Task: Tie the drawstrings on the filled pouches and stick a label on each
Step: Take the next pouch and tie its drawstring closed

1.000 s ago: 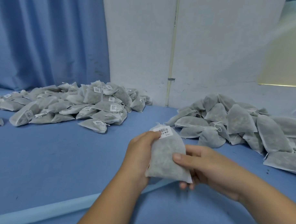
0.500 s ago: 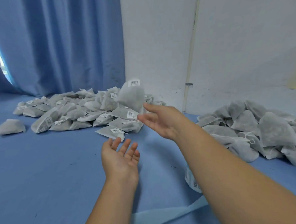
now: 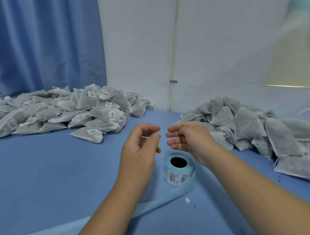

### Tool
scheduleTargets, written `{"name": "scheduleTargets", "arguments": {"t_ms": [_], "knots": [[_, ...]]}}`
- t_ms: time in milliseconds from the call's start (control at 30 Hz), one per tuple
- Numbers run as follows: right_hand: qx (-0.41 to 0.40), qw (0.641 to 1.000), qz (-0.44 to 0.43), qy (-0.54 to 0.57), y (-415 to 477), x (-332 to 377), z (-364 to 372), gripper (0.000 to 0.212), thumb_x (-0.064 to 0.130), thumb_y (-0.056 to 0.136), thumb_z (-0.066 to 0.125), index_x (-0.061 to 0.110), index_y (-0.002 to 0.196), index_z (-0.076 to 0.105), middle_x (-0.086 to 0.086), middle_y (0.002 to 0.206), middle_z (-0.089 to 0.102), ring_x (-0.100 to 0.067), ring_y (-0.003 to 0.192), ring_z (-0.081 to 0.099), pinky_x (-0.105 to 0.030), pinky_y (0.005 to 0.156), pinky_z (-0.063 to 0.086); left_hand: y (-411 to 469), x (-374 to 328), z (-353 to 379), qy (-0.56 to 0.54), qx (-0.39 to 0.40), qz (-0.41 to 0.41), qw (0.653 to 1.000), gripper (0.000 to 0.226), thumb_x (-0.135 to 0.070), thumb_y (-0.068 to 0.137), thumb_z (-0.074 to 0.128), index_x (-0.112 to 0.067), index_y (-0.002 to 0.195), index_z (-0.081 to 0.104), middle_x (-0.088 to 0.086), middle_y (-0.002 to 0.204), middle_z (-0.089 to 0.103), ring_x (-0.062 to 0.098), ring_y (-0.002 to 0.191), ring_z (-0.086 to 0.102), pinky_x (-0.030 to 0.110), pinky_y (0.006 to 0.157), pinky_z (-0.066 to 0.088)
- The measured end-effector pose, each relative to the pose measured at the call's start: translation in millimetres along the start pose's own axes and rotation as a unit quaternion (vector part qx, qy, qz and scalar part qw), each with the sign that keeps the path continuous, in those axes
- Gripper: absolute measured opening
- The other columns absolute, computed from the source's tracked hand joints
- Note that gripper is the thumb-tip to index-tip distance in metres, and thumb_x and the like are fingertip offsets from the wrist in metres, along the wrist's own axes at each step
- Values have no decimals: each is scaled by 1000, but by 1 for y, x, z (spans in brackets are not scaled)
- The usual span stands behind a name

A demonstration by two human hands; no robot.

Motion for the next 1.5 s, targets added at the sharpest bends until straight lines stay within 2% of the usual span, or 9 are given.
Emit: {"name": "scheduleTargets", "arguments": {"t_ms": [167,267,367,533,733,833,1167,1333,1500], "knots": [[-42,991,-39,-120,-17,-12,-64,36,-14,83,42,8,68,67,-7,62,65,-16,53,59,-22,50,49,-31,0,76,104,172,83,976,21,-24,82,53,-42,85,61,-10,69,56,1,56,49,9,54,39],[-96,977,-33,-187,-19,-26,-98,35,-12,80,50,12,63,69,-12,71,69,-23,69,62,-34,71,51,-49,24,119,139,243,63,958,18,-22,86,48,-35,93,59,-10,70,49,-2,56,47,7,54,36],[-143,951,-10,-275,-12,-43,-124,37,-8,83,46,16,63,68,-4,74,70,-24,79,66,-36,80,52,-63,50,138,199,240,52,949,21,-16,87,47,-27,100,60,-15,73,44,-8,70,45,7,66,33],[-197,891,10,-408,7,-65,-145,7,16,86,53,16,83,60,-1,88,67,-20,82,58,-30,67,43,-66,66,139,213,232,18,949,24,-14,87,48,-36,93,57,-14,71,46,-7,74,46,7,67,34],[-246,875,-4,-417,35,-60,-133,74,57,83,58,6,133,39,-16,130,49,-32,108,54,-34,76,41,-68,67,139,203,270,-16,941,26,-20,80,45,-45,88,49,-15,77,50,-4,72,47,8,67,36],[-220,845,16,-487,42,-63,-128,76,56,86,55,8,140,32,-21,137,38,-37,116,50,-42,89,45,-67,69,139,200,261,-25,944,25,-19,81,47,-41,91,52,-14,78,50,-2,69,47,11,67,37],[-216,832,-93,-502,10,-58,-130,31,29,84,58,10,108,54,-10,119,49,-28,95,55,-32,73,41,-65,62,134,151,227,-33,962,22,-19,90,57,-41,93,51,-9,89,54,2,67,50,13,68,39],[-193,824,-121,-518,-38,-53,-134,36,38,81,61,18,109,50,0,114,43,-25,88,55,-40,75,48,-66,49,128,145,195,23,970,24,-22,91,61,-42,100,51,-14,107,50,-5,84,54,5,75,38],[-165,787,-175,-568,-97,-49,-130,36,53,78,54,26,102,46,10,108,39,-20,80,55,-31,61,40,-63,44,128,115,139,-41,983,15,-32,94,51,-41,107,52,-17,117,49,-16,98,49,2,83,36]]}}
Point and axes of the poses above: each hand's wrist, its own y-axis towards the middle knuckle, its own z-axis out of the palm, x = y × z, the point moved 3 cm from there along y, towards the middle knuckle
